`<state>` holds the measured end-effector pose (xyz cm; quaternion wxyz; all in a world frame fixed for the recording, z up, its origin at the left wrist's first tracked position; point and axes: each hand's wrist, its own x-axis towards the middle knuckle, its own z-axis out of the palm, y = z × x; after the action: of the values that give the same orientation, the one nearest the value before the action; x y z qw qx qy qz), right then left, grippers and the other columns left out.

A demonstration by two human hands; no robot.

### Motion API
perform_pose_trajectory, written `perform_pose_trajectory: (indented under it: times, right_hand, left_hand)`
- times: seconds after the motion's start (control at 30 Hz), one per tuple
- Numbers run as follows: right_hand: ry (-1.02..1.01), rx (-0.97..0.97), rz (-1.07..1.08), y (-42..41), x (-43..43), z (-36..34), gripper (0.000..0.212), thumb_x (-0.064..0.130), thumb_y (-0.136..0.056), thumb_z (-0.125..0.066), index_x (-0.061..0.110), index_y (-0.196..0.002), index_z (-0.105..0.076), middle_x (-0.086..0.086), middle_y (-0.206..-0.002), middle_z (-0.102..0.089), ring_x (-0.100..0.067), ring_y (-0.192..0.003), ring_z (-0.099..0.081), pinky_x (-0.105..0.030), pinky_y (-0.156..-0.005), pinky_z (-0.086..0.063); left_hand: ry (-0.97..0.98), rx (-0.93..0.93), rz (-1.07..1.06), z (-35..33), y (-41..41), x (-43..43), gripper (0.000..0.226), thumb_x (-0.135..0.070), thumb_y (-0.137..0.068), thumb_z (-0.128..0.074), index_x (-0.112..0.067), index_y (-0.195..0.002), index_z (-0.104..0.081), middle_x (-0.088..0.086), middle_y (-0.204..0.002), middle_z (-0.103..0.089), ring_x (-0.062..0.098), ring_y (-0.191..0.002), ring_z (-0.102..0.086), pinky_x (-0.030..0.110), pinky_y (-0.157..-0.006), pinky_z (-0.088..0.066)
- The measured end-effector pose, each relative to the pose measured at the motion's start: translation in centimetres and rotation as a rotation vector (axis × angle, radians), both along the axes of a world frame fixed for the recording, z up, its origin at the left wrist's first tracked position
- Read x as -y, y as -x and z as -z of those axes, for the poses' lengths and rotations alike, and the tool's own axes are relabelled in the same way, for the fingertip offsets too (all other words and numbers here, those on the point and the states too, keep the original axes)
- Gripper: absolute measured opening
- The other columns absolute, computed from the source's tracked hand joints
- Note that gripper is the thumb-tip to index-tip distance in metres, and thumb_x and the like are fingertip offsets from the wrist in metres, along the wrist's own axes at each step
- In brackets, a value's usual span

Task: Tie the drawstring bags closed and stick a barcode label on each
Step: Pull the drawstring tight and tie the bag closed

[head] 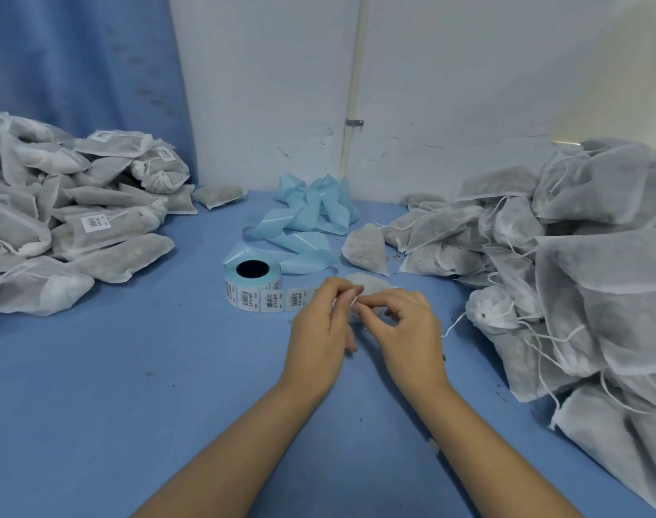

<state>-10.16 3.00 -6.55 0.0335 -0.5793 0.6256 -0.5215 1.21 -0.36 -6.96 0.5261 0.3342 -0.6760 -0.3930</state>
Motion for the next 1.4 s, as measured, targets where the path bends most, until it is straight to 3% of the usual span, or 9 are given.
perform_pose_trajectory:
  times: [0.17, 0.3, 0.4, 0.47, 0.57, 0.73, 0.93, 1.2, 1.4]
  right_hand:
    - [-0.002, 0.226, -0.046, -1.2, 0.2, 0.1, 0.014, 0.004, -0.08, -0.072, 0.015, -0.074, -0.065, 0.011, -0.087, -0.053, 0.001, -0.07, -0.052, -0.01, -0.068, -0.041]
    - [-0.063, 0.488, -0.105, -1.4, 0.3, 0.0, 0.018, 0.004, -0.082, -0.07, 0.017, -0.071, -0.063, 0.001, -0.091, -0.052, 0.001, -0.066, -0.051, -0.009, -0.068, -0.043]
    - [-0.156, 0.726, -0.216, -1.0, 0.2, -0.2, 0.011, 0.008, -0.086, -0.064, 0.011, -0.075, -0.065, -0.002, -0.082, -0.065, -0.006, -0.073, -0.058, -0.011, -0.068, -0.045]
    - [-0.194, 0.866, -0.301, -0.6, 0.3, -0.3, 0.01, 0.008, -0.088, -0.059, 0.004, -0.082, -0.066, -0.006, -0.082, -0.067, -0.013, -0.079, -0.059, -0.019, -0.074, -0.046]
    - [-0.212, 0.933, -0.349, 0.0, 0.3, -0.6, 0.016, 0.008, -0.088, -0.054, 0.005, -0.079, -0.066, -0.009, -0.081, -0.066, -0.021, -0.085, -0.057, -0.032, -0.082, -0.041]
    - [-0.168, 1.113, -0.397, 0.3, 0.3, -0.9, 0.021, 0.007, -0.09, -0.051, 0.009, -0.072, -0.061, 0.0, -0.068, -0.063, -0.009, -0.067, -0.059, -0.026, -0.071, -0.04]
    - [-0.16, 1.281, -0.466, 0.6, 0.5, -0.8, 0.01, 0.02, -0.069, -0.058, 0.011, -0.073, -0.057, -0.001, -0.069, -0.056, -0.01, -0.065, -0.053, -0.022, -0.062, -0.04]
    - [-0.104, 1.489, -0.441, 1.2, 0.7, -0.5, 0.012, 0.018, -0.07, -0.061, 0.014, -0.079, -0.053, 0.003, -0.07, -0.054, -0.007, -0.064, -0.05, -0.018, -0.06, -0.039]
    - [-0.442, 1.38, -0.687, 0.8, 0.2, -1.1, 0.008, 0.018, -0.068, -0.059, 0.013, -0.068, -0.066, 0.001, -0.072, -0.046, -0.007, -0.052, -0.041, -0.015, -0.042, -0.027]
  left_hand:
    - [-0.241, -0.231, 0.139, -0.1, 0.1, 0.5, 0.018, -0.01, -0.1, -0.043, -0.016, -0.088, -0.054, 0.006, -0.096, -0.071, 0.017, -0.064, -0.067, 0.026, -0.052, -0.053]
    - [-0.268, -0.272, 0.167, 0.2, 0.2, 1.1, 0.019, -0.006, -0.099, -0.043, -0.013, -0.086, -0.054, 0.015, -0.089, -0.066, 0.02, -0.076, -0.068, 0.027, -0.064, -0.056]
    - [-0.217, -0.183, 0.135, 0.5, 0.2, 1.6, 0.021, -0.007, -0.098, -0.046, -0.017, -0.083, -0.056, -0.005, -0.073, -0.066, 0.011, -0.071, -0.064, 0.025, -0.068, -0.055]
    - [-0.199, -0.145, 0.133, 0.5, 0.2, 1.7, 0.022, -0.007, -0.098, -0.047, -0.018, -0.082, -0.057, -0.008, -0.073, -0.067, 0.008, -0.072, -0.065, 0.026, -0.071, -0.053]
    - [-0.184, -0.095, 0.157, 0.4, 0.1, 1.5, 0.019, -0.009, -0.098, -0.048, -0.017, -0.084, -0.058, -0.006, -0.076, -0.068, 0.009, -0.074, -0.065, 0.025, -0.069, -0.051]
    - [-0.177, -0.049, 0.167, 0.3, 0.1, 1.3, 0.017, -0.012, -0.097, -0.05, -0.017, -0.086, -0.061, -0.006, -0.074, -0.064, 0.006, -0.069, -0.06, 0.018, -0.064, -0.048]
    - [-0.177, -0.053, 0.189, 0.1, 0.1, 1.4, 0.014, -0.011, -0.096, -0.052, -0.013, -0.088, -0.063, -0.01, -0.067, -0.059, 0.005, -0.061, -0.054, 0.017, -0.061, -0.046]
    - [-0.194, -0.054, 0.189, 0.0, 0.3, 1.2, 0.018, -0.009, -0.092, -0.059, -0.022, -0.081, -0.064, -0.012, -0.064, -0.061, 0.003, -0.055, -0.051, 0.017, -0.057, -0.045]
    - [-0.118, -0.073, 0.065, 0.0, -0.1, 1.2, 0.011, -0.009, -0.093, -0.057, -0.015, -0.087, -0.065, -0.007, -0.074, -0.063, 0.002, -0.061, -0.052, 0.015, -0.062, -0.044]
